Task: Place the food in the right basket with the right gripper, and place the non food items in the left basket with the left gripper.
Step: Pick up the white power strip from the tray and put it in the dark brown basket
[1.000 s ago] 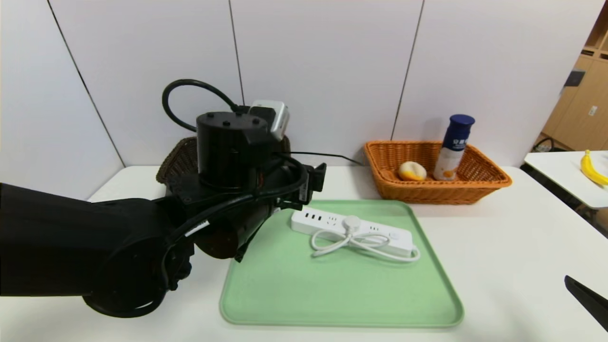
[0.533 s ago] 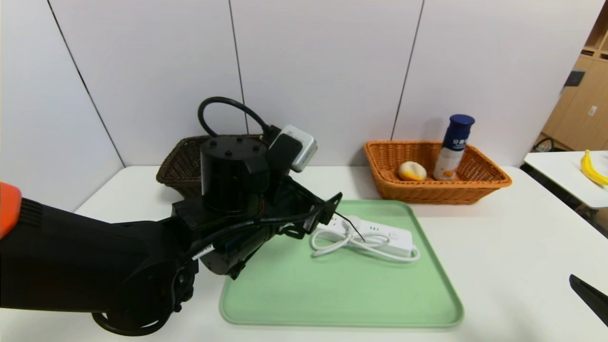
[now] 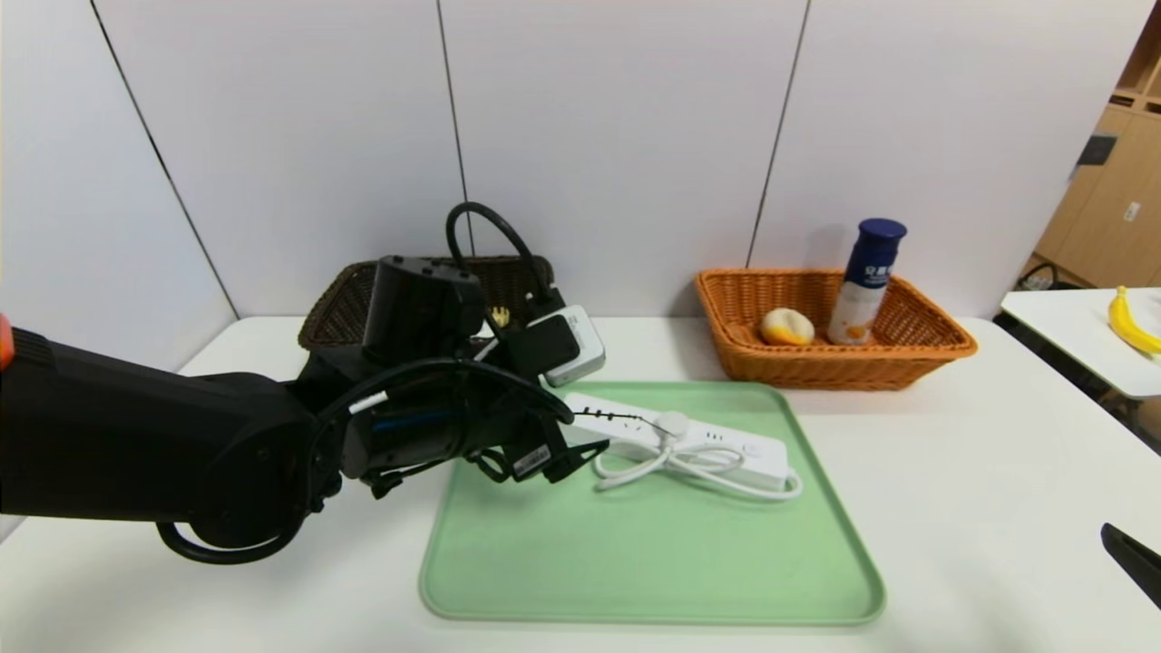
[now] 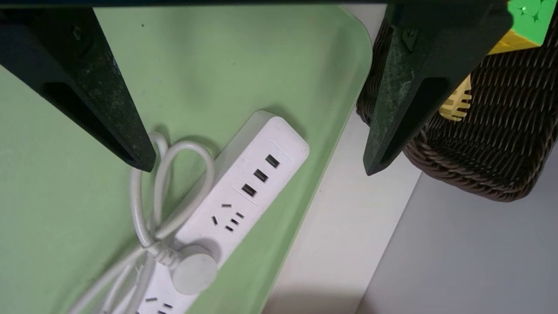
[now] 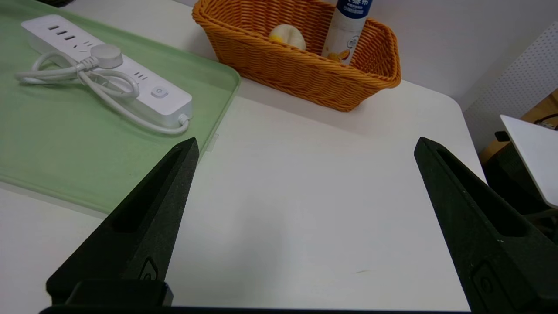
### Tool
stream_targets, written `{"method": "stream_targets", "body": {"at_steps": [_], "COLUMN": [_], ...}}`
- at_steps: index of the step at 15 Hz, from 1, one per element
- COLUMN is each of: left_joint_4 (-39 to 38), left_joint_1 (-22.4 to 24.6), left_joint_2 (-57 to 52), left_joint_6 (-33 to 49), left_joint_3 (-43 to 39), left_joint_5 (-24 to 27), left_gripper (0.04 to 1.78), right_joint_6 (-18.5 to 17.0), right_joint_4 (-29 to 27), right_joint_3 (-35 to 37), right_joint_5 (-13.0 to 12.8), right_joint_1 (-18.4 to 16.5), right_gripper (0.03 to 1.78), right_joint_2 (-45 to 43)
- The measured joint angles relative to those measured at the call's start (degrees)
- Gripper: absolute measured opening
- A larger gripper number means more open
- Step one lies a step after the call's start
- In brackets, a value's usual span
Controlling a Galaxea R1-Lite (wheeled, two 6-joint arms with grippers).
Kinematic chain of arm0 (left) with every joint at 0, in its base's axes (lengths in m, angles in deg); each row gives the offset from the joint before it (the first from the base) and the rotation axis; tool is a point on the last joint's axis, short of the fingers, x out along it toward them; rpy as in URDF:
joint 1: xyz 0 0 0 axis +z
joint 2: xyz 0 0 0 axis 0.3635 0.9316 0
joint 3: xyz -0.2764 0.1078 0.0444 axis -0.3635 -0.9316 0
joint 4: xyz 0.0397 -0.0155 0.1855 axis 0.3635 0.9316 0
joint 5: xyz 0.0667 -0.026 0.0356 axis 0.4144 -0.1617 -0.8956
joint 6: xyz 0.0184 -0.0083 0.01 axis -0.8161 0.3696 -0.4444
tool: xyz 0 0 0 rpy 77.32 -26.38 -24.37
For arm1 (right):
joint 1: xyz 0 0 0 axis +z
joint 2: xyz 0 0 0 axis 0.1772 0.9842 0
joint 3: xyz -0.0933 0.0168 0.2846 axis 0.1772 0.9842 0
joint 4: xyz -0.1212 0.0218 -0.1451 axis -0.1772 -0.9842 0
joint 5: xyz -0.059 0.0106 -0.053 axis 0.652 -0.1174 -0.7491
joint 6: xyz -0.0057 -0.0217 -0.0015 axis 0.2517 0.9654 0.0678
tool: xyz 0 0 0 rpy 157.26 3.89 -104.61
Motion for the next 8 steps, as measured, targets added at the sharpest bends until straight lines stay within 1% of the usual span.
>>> {"method": "stream_targets", "body": {"at_steps": [2, 4, 8], "left_joint_4": [6.8, 12.2, 12.7], "left_joint_1": [0.0, -0.7, -2.1], "left_joint_2": [0.0, 0.7, 3.2], "left_joint_6": [-4.4, -6.8, -7.2], "left_joint_3": [3.6, 7.2, 9.5], "left_joint_5": [1.6, 2.0, 1.9], "left_gripper": [1.69, 1.69, 1.69], "right_joint_6": [0.0, -0.1, -0.3], "right_joint_4": [0.0, 0.0, 0.0], "right_joint_3": [0.2, 0.8, 1.2], "right_joint_5": [0.1, 0.1, 0.4], "right_joint_1": [0.0, 0.0, 0.1], "right_gripper": [1.71, 1.71, 1.71], "right_joint_2": [-0.3, -0.8, -1.6]}}
